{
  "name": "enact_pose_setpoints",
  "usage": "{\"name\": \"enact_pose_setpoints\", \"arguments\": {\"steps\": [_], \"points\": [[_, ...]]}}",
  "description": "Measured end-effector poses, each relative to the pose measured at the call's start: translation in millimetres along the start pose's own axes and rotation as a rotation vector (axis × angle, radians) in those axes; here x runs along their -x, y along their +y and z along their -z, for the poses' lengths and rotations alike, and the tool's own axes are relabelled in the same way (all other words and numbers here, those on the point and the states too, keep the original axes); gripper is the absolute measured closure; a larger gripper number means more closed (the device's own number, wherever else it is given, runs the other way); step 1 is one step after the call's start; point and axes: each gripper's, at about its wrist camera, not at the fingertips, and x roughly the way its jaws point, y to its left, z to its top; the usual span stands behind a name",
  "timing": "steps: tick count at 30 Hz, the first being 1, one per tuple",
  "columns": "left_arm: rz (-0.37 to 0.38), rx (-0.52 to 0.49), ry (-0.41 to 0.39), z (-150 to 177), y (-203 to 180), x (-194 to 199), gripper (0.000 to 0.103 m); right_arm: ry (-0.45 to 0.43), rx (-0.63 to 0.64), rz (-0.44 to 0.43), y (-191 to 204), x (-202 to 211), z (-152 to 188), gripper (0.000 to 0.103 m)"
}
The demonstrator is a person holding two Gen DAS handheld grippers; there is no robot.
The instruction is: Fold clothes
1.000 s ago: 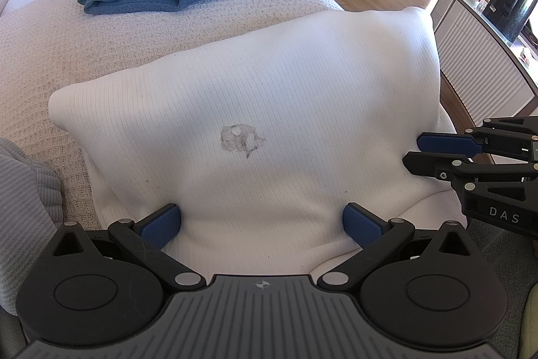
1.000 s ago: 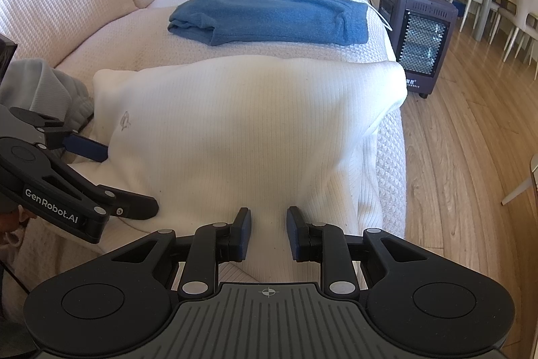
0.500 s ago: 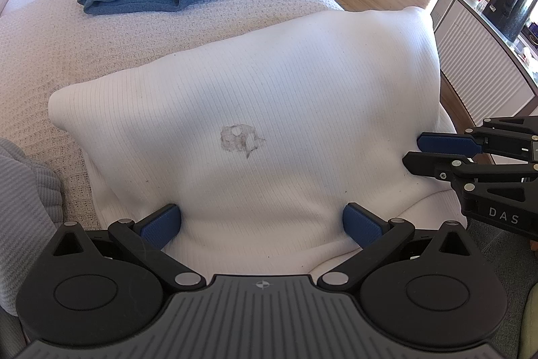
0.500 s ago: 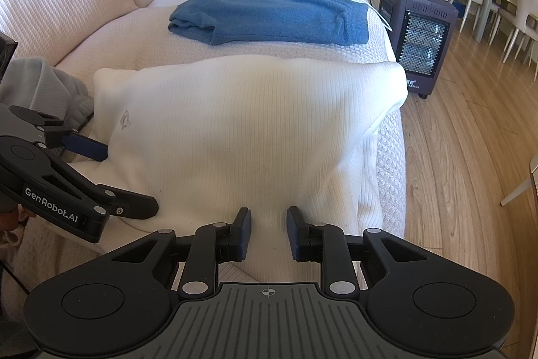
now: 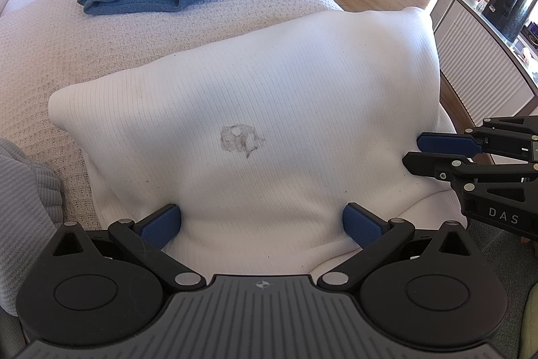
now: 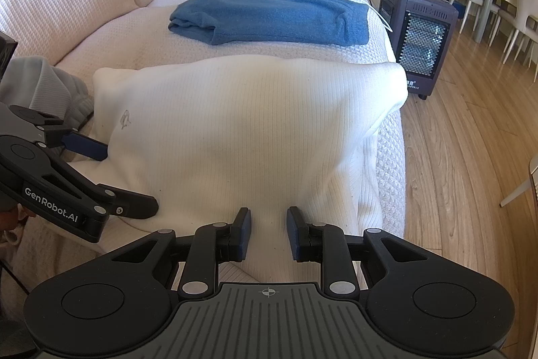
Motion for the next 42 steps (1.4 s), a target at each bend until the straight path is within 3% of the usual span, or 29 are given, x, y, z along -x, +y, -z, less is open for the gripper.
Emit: {"name": "enact_pose_setpoints", "arguments": {"steps": [24,31,33,39,42], "points": [[0.000,-0.001,-0.001,-0.3,0.7,1.4,0.000,-0.001,0.000,0.001,-0.5,0.8,0.1,0.079],[0.012,0.000,0.014,-5.7,3.2,8.3,0.000,0.000,0.064,0.028,7.1,0.2,-2.2,0.076],[0.011,-0.006,0.002,-5.8,4.0,16.3,0.000,-0.006,0.091,0.043,11.2,-0.2,-1.7,0.076],[-0.098,-0.069,-0.102,-9.4,6.0,56.1,0.000,-0.037,0.088,0.046,9.3,5.4,-1.9,0.075],[-0.102,-0.030,-0.128,-15.7,20.8,67.0,0.000,-0.086,0.007,-0.001,-7.0,19.8,-6.4,0.063]]}}
